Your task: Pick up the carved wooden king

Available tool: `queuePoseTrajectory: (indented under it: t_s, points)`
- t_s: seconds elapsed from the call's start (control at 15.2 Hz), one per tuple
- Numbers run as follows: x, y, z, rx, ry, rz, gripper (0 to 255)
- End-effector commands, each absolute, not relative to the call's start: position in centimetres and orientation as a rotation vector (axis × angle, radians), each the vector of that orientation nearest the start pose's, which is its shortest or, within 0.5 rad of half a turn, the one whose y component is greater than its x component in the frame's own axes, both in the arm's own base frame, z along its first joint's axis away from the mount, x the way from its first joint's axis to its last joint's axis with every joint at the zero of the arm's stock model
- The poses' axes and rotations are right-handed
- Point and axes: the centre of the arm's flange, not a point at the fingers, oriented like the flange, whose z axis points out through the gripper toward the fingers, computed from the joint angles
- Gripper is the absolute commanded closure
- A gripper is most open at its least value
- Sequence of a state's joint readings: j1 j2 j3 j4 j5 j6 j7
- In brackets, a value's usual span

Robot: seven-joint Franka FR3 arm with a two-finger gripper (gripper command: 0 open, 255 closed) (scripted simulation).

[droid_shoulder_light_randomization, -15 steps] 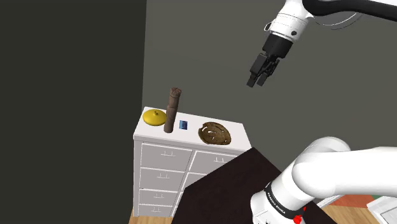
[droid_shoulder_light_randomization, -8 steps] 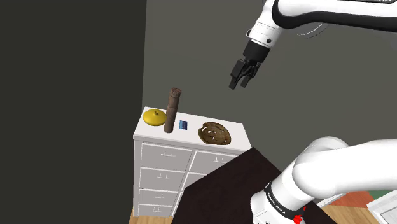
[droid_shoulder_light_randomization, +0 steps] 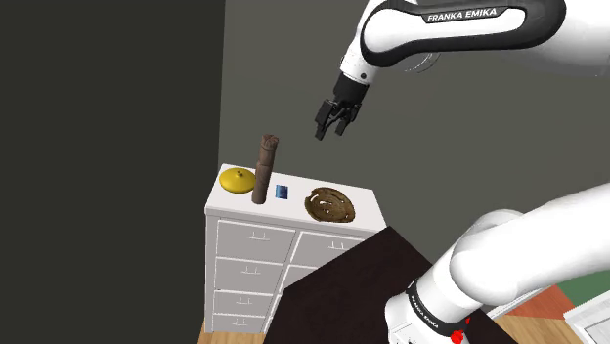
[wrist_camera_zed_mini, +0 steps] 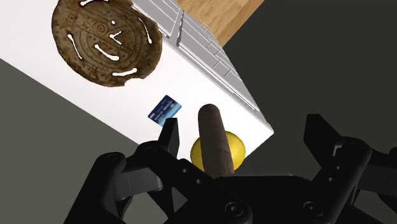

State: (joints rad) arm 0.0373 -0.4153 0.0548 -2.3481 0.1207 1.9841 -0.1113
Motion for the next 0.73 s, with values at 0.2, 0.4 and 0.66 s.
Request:
queuePoseTrajectory:
  t_s: [0.2, 0.4, 0.66]
  points:
    - [48.0, 6.1, 45.9, -3.064, -0.244, -0.121, 0]
    - [51.1, 7.0, 43.9, -3.076, -0.25, -0.145, 0]
    - [55.3, 8.2, 41.4, -3.093, -0.258, -0.177, 0]
